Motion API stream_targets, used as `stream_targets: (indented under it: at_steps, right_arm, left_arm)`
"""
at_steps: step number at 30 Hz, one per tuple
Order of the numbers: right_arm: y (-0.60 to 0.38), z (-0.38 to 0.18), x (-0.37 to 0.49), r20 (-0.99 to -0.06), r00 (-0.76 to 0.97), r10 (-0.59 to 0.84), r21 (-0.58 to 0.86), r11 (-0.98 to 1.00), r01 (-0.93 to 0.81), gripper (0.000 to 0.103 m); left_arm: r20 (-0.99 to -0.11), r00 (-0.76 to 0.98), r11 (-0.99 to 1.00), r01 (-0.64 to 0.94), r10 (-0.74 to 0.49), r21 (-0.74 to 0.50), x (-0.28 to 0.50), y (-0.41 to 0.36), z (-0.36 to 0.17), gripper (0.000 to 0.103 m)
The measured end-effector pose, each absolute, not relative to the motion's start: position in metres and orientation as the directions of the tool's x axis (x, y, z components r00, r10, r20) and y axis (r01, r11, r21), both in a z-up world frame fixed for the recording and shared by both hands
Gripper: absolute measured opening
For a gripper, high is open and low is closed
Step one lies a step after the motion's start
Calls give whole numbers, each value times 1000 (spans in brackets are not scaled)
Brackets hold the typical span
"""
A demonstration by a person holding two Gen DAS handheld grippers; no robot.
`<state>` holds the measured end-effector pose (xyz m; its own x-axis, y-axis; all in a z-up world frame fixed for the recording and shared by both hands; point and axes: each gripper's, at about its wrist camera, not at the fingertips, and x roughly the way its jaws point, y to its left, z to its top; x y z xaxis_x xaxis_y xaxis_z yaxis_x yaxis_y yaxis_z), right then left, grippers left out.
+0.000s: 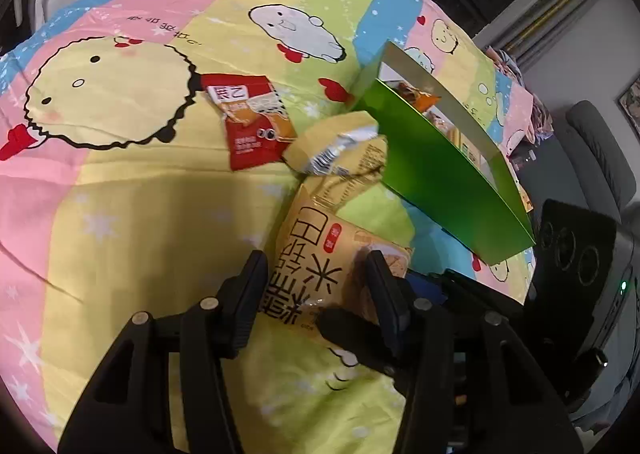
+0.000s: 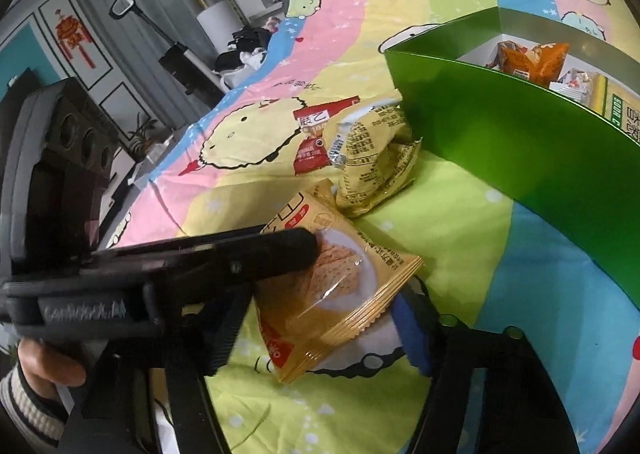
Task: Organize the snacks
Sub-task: 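Grasp the tan rice-cracker bag with the right gripper, then carry the rice-cracker bag over the green box with the right gripper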
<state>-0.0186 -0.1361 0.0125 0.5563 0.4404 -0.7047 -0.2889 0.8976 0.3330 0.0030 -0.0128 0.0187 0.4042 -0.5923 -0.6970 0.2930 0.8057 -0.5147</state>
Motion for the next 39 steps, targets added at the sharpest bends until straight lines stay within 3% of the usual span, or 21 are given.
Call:
stream_targets:
  at_steps: [10, 12, 22, 39]
  right_arm:
    - [-145, 24, -28, -669, 579, 466, 339, 885, -320, 50]
    - [-147, 30, -34, -654, 591, 471, 340, 882, -326, 43]
    - [-175, 62, -65, -559, 673, 484, 396, 869, -296, 41]
    - [-199, 97, -86, -496, 755, 429, 387, 888, -250, 41]
  left_arm:
    - [-666, 443, 799, 316, -601, -511, -8, -22, 35, 52]
    - [-655, 450, 794, 332, -607, -508, -10, -23, 41, 52]
    - [-626, 483, 786, 451, -613, -423, -28, -52, 80, 52]
    - [-589, 488, 752, 546, -644, -369, -39, -82, 119, 52]
